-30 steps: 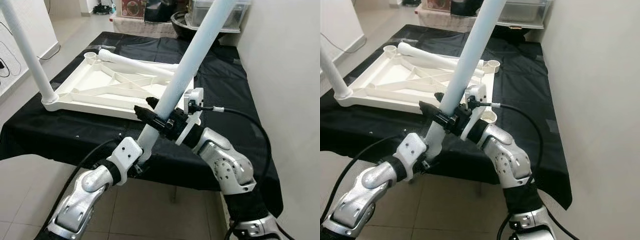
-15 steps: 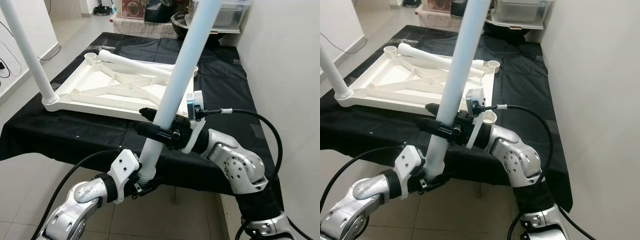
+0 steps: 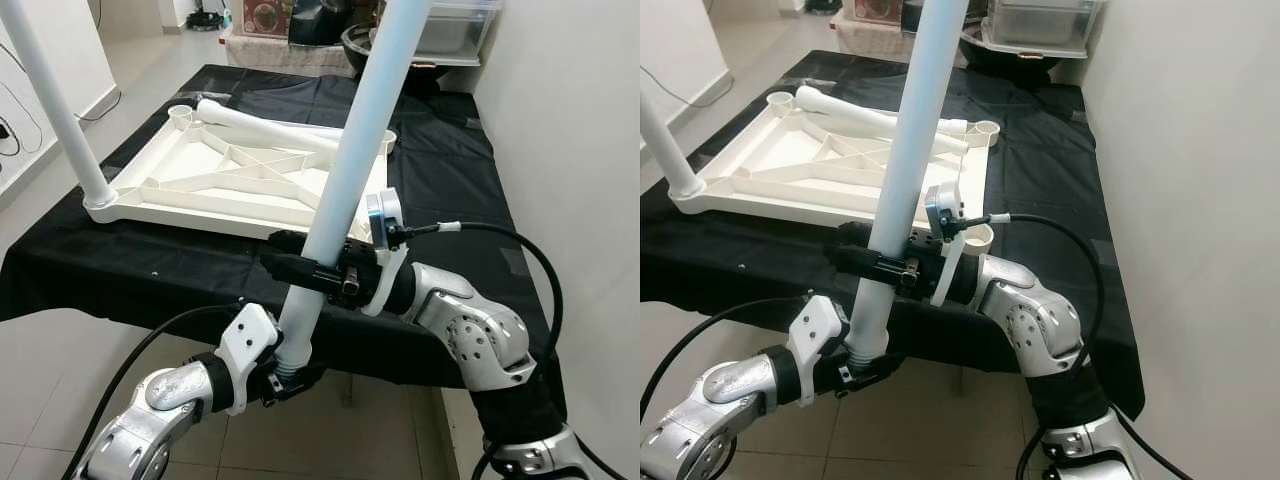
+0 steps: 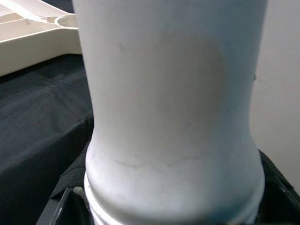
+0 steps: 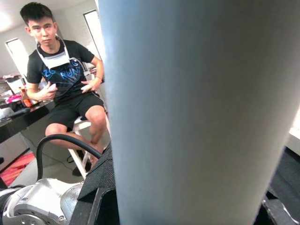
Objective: Building children table
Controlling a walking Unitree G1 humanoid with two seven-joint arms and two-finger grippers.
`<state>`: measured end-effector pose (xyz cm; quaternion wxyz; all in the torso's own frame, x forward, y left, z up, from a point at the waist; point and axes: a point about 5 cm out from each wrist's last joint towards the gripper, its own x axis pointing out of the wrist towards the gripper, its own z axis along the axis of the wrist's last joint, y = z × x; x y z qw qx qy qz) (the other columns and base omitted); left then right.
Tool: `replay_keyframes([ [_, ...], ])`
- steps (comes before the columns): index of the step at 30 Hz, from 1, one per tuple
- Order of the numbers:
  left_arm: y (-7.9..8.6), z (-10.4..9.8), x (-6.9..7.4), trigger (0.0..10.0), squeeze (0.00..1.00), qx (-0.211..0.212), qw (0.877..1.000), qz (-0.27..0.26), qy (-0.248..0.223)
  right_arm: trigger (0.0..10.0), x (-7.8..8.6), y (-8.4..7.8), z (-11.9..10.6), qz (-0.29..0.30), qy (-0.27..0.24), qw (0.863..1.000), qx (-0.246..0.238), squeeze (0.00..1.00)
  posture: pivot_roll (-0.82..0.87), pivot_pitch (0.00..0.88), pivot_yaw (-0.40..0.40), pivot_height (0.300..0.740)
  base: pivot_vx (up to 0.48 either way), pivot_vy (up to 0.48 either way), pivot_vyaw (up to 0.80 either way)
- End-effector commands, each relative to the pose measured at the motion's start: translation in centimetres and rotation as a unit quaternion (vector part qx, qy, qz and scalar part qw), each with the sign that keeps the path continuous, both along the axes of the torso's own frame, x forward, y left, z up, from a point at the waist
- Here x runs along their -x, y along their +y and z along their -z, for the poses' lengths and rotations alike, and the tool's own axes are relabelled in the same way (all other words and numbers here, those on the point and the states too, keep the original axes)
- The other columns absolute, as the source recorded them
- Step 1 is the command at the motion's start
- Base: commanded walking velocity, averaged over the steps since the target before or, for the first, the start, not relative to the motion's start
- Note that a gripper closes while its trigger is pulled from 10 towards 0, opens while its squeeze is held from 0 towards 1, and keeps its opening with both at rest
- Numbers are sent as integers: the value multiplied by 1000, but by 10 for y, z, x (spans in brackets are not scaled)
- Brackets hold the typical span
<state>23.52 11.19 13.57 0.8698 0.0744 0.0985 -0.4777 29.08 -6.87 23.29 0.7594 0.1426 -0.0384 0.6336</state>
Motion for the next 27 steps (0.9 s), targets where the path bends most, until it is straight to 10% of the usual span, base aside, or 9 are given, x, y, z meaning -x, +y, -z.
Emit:
replay_keyframes([
  [1,-12,-1,11,10000,0,13,999,44,7,0,2,3,-2,-3,-5,1000,-2,0,84,116,-53,740,0,0,0],
  [15,-11,1,10,10000,0,12,999,30,26,0,2,3,-1,-4,-3,1000,0,0,84,118,-55,740,0,0,0],
  [16,-8,4,9,10000,1000,11,999,13,27,0,-1,-1,-3,5,-4,1000,-3,0,84,116,-53,740,0,0,0],
  [21,0,11,10,10000,1000,-1,1000,-15,26,0,-10,-15,-9,30,-4,1000,-8,0,84,112,-53,740,0,0,0],
  [22,3,12,10,10000,0,1,999,-32,24,0,-12,-19,-10,39,-6,999,-8,0,83,109,-53,740,0,0,0],
  [27,10,16,10,10000,0,-2,998,-63,28,0,-17,-31,-13,66,-10,998,-7,0,80,102,-50,740,0,0,0],
])
